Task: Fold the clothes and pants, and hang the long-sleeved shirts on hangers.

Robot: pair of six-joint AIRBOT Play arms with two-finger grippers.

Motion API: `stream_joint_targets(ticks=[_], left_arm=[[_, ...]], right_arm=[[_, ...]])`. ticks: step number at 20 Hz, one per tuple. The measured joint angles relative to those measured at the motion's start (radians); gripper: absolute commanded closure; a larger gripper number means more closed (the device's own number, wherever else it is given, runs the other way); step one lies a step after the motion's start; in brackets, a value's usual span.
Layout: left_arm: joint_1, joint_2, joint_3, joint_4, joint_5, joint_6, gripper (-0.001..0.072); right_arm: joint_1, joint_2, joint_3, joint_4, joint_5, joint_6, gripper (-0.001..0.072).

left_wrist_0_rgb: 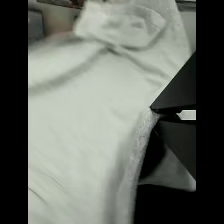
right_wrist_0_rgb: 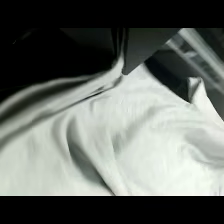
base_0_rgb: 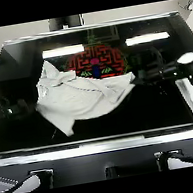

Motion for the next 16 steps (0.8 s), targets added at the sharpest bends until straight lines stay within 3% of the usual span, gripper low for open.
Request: stream_joint_targets(ticks=[5, 8, 12, 16], left_arm=[[-0.092, -0.024, 0.549, 0.063, 0.084, -0.166, 0.0693], [-0.105, -0.037, 0.867, 0.129, 0.111, -0.253, 0.0693], [-0.08, 0.02, 1.148, 0.168, 0.048, -0.336, 0.0693], [0.011, 0.19, 1.204, 0.25, -0.079, -0.462, 0.0693]], right_arm=[[0.149, 0.038, 0.325, -0.183, -0.279, 0.182, 0.0679], [0.175, 0.045, 0.552, -0.296, -0.359, 0.286, 0.0678], [0.187, 0.103, 0.784, -0.358, -0.274, 0.338, 0.0678], [0.19, 0.26, 0.853, -0.375, -0.126, 0.359, 0.0679]])
